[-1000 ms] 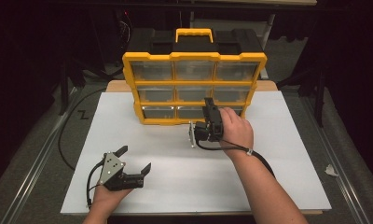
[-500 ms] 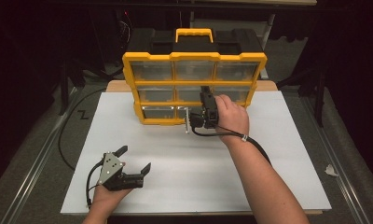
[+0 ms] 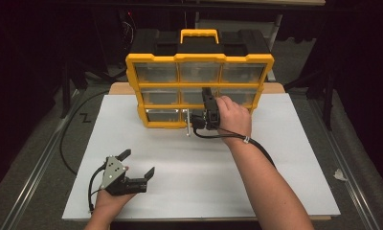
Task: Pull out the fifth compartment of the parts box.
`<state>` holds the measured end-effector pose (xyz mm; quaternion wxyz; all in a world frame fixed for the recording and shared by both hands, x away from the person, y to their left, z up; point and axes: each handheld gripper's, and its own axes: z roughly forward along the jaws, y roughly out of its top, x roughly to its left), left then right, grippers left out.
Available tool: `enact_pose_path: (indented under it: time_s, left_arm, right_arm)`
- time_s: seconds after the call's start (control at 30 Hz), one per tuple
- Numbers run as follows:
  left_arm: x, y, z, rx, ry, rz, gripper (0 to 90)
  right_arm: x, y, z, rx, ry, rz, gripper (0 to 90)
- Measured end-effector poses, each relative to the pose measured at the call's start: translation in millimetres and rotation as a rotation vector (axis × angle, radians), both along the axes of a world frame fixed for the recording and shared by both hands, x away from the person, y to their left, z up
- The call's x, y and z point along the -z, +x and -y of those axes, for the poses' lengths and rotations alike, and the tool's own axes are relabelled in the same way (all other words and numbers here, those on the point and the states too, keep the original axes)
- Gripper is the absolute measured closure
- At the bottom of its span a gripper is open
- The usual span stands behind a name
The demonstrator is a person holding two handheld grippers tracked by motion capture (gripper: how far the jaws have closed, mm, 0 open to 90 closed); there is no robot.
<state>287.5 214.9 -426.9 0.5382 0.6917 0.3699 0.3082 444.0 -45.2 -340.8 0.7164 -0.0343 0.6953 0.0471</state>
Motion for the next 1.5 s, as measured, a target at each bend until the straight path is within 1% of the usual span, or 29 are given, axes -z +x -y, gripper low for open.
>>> enact_pose_path:
  time_s: [0.1, 0.13, 0.17, 0.2, 0.3, 0.37, 0.43, 0.5, 0.57, 0.6, 0.63, 0.7, 0.73, 0.8, 0.83, 0.87, 0.9, 0.93, 0.97, 1.0, 1.03, 1.1, 1.13, 1.17, 1.3, 1.33, 1.4, 1.43, 1.5]
  left_arm:
    - [0.0, 0.0, 0.0, 0.0, 0.0, 0.0, 0.2]
    - [0.0, 0.0, 0.0, 0.0, -0.002, 0.0, 0.3]
    - [-0.1, 0.0, -0.2, -0.001, -0.003, 0.0, 0.3]
    - [-0.1, 0.0, -0.3, -0.001, -0.004, 0.0, 0.2]
    - [-0.1, 0.3, -0.5, -0.002, -0.006, -0.001, 0.2]
    - [-0.1, 0.3, -0.5, -0.001, -0.007, 0.0, 0.2]
    - [-0.1, 0.4, -0.6, -0.001, -0.008, -0.001, 0.2]
    - [-0.2, 0.3, -0.7, 0.001, -0.007, -0.002, 0.2]
    - [-0.6, 0.0, -1.1, -0.002, -0.012, 0.001, 0.3]
    - [-0.8, 0.0, -1.7, -0.004, -0.017, 0.0, 0.2]
    - [-0.8, 0.0, -1.7, -0.004, -0.017, 0.0, 0.2]
    - [-1.0, -0.2, -1.8, -0.003, -0.017, 0.002, 0.3]
    - [-1.0, -0.2, -1.8, -0.003, -0.017, 0.002, 0.2]
    - [-1.2, -0.7, -1.4, -0.002, -0.015, 0.003, 0.2]
    - [-1.2, -0.7, -1.4, -0.002, -0.015, 0.003, 0.3]
    - [-1.2, -0.8, -1.2, -0.002, -0.016, 0.003, 0.2]
    - [-1.2, -0.9, -1.1, -0.002, -0.016, 0.004, 0.2]
    - [-1.2, -0.7, -0.7, -0.002, -0.016, 0.005, 0.2]
    - [-1.2, -0.7, -0.7, -0.002, -0.016, 0.005, 0.2]
    - [-1.2, -0.6, -0.6, -0.001, -0.015, 0.005, 0.2]
    - [-1.3, -0.6, -0.4, -0.001, -0.015, 0.006, 0.2]
    - [-1.4, -0.6, 0.0, 0.0, -0.015, 0.006, 0.2]
    - [-1.5, -0.6, 0.1, 0.001, -0.015, 0.007, 0.2]
    - [-1.5, -0.6, 0.1, 0.001, -0.014, 0.006, 0.2]
    - [-1.4, -0.2, 0.0, 0.002, -0.014, 0.005, 0.3]
    - [-1.4, -0.1, 0.1, 0.003, -0.015, 0.004, 0.3]
    - [-1.4, -0.2, 0.2, 0.004, -0.014, 0.004, 0.2]
    - [-1.4, -0.3, 0.1, 0.004, -0.014, 0.005, 0.2]
    - [-1.4, -0.4, 0.0, 0.004, -0.014, 0.004, 0.2]
  right_arm:
    - [-0.3, -0.1, -0.3, -0.003, 0.0, 0.003, 79.8]
    - [1.0, -0.9, -0.3, -0.001, 0.002, 0.014, 78.3]
    - [1.0, -0.9, -0.3, -0.001, 0.002, 0.014, 78.3]
    - [0.3, -1.2, -0.3, -0.004, -0.008, 0.024, 77.1]
    - [0.2, -3.0, 0.4, -0.006, -0.004, 0.019, 76.9]
    - [-0.6, -4.3, 1.2, -0.014, -0.015, 0.017, 79.3]
    - [-0.5, -6.0, 1.6, -0.014, -0.017, 0.003, 82.7]
    - [-0.5, -8.1, 1.8, -0.014, -0.011, -0.002, 82.8]
    - [-1.4, -10.7, 2.1, -0.014, -0.011, -0.008, 82.8]
    - [-2.5, -13.8, 2.6, -0.018, -0.028, -0.006, 82.8]
    - [-2.5, -13.8, 2.6, -0.018, -0.028, -0.006, 82.8]
    - [-1.3, -20.2, 3.7, -0.016, -0.011, -0.014, 82.8]
    - [-1.3, -20.2, 3.7, -0.016, -0.011, -0.014, 82.8]
    - [-1.3, -27.3, 4.9, -0.019, -0.01, -0.014, 82.8]
    - [-1.3, -27.3, 4.9, -0.019, -0.01, -0.014, 82.8]
    - [-1.8, -32.1, 5.4, -0.027, -0.016, -0.005, 82.8]
    - [-1.8, -32.1, 5.4, -0.027, -0.016, -0.005, 82.8]
    - [-1.1, -36.6, 6.2, -0.027, -0.01, -0.007, 82.8]
    - [-1.1, -36.6, 6.2, -0.027, -0.01, -0.007, 82.8]
    - [-0.4, -40.2, 7.5, -0.022, 0.001, -0.013, 82.9]
    - [-2.9, -41.0, 7.5, -0.039, -0.032, 0.003, 82.9]
    - [-3.2, -42.9, 7.7, -0.035, -0.034, 0.001, 82.9]
    - [-1.4, -44.5, 8.1, -0.033, -0.011, -0.007, 82.9]
    - [-2.0, -45.7, 8.0, -0.039, -0.017, -0.002, 82.9]
    - [-1.6, -50.2, 9.1, -0.032, -0.013, -0.01, 82.9]
    - [-2.7, -50.1, 9.2, -0.041, -0.026, -0.003, 82.8]
    - [-2.4, -51.7, 9.9, -0.033, -0.016, -0.018, 81.6]
    - [-3.2, -51.7, 9.9, -0.035, -0.019, -0.022, 80.4]
    - [-4.4, -51.7, 9.6, -0.04, -0.023, -0.028, 74.1]
